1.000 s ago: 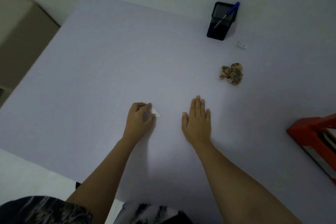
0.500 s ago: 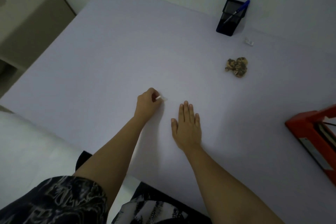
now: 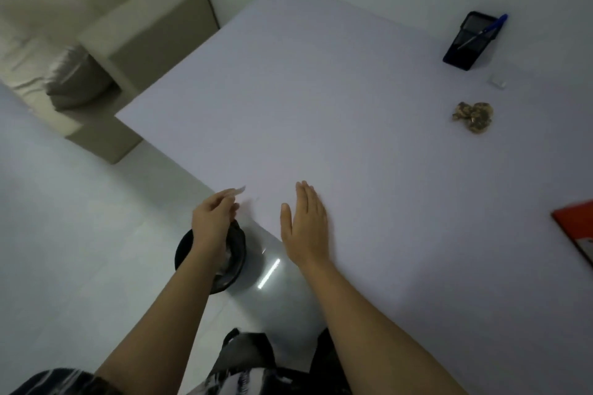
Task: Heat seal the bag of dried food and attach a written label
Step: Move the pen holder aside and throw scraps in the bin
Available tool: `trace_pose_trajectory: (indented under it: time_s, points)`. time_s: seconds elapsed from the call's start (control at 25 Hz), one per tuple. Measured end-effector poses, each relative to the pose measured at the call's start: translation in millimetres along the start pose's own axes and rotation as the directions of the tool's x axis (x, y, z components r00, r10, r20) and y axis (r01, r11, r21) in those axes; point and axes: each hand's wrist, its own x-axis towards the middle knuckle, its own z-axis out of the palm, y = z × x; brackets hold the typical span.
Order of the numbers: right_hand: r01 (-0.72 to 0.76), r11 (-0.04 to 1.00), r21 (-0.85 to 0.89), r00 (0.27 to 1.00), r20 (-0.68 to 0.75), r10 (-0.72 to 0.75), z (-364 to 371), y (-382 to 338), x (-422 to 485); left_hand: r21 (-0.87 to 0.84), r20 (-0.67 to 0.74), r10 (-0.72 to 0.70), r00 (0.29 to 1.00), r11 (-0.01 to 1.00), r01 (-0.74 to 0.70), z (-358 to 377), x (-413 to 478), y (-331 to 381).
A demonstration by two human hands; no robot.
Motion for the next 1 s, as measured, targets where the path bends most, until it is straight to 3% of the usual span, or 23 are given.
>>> trace_pose_trajectory:
  time_s: [0.16, 0.28, 0.36, 0.48, 0.68, 1.0]
  points:
    - [0.212, 0.975, -0.068, 0.975, 0.087, -0.206, 70.6, -57.5, -34.1, -0.027, -0.120, -0.001, 0.993, 1.000, -0.002, -99.3, 12.9, -19.8]
    - [0.279, 0.954, -0.111, 0.946, 0.202, -0.253, 128.9, -89.1, -62.9, 0.090, -0.142, -0.019, 0.990, 0.995, 0.032, -164.8, 29.2, -42.3]
    - [0.224, 0.965, -0.133, 0.952, 0.243, -0.187, 161.5, -96.2, -80.7, 0.190, -0.145, -0.028, 0.989, 0.980, 0.056, -198.6, 39.5, -61.4]
    - [0.029, 0.979, -0.203, 0.971, 0.237, 0.021, 202.8, -88.7, -90.6, 0.299, -0.121, -0.066, 0.990, 0.949, 0.100, -229.8, 61.5, -98.4]
    - [-0.245, 0.931, -0.271, 0.906, 0.279, 0.319, 278.3, -40.2, -76.8, 0.393, -0.107, -0.216, 0.970, 0.887, 0.241, -253.5, 125.4, -191.4]
    - [-0.305, 0.873, -0.380, 0.861, 0.281, 0.423, 447.2, 101.4, -16.3, 0.634, -0.004, -0.171, 0.985, 0.762, 0.135, -225.1, 264.6, -366.7]
